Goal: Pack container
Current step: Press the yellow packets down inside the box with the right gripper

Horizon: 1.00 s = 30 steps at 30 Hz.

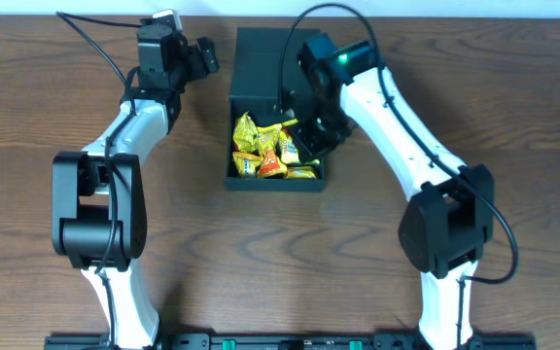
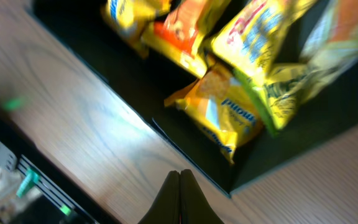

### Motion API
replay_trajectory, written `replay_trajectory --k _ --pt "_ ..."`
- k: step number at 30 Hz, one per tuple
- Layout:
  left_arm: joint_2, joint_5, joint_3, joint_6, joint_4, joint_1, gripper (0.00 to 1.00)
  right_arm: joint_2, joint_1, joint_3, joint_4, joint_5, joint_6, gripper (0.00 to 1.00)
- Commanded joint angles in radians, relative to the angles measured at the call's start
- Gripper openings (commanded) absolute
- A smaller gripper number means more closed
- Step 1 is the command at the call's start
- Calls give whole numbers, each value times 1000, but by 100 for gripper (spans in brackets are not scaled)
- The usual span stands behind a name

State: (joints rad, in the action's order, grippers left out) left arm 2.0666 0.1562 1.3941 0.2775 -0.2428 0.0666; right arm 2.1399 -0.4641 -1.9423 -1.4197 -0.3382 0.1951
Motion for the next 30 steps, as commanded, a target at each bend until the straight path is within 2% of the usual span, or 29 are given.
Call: replay_trajectory --k 1,5,12,17,21,30 --pt "0 -10 17 -43 0 -2 95 -8 -12 45 12 -42 95 1" --pt "0 -10 17 -55 0 -2 95 -8 -38 84 44 -66 105 1" --pt "0 -16 17 -152 -1 -2 95 -8 -77 106 61 -92 144 1" --pt "0 -117 17 -155 -1 -3 95 -5 -88 107 69 -80 169 1" --pt "0 -134 17 -155 -1 -12 95 1 -88 114 92 34 151 1" --pt "0 -134 17 -163 -4 -57 95 11 -85 130 176 133 195 1"
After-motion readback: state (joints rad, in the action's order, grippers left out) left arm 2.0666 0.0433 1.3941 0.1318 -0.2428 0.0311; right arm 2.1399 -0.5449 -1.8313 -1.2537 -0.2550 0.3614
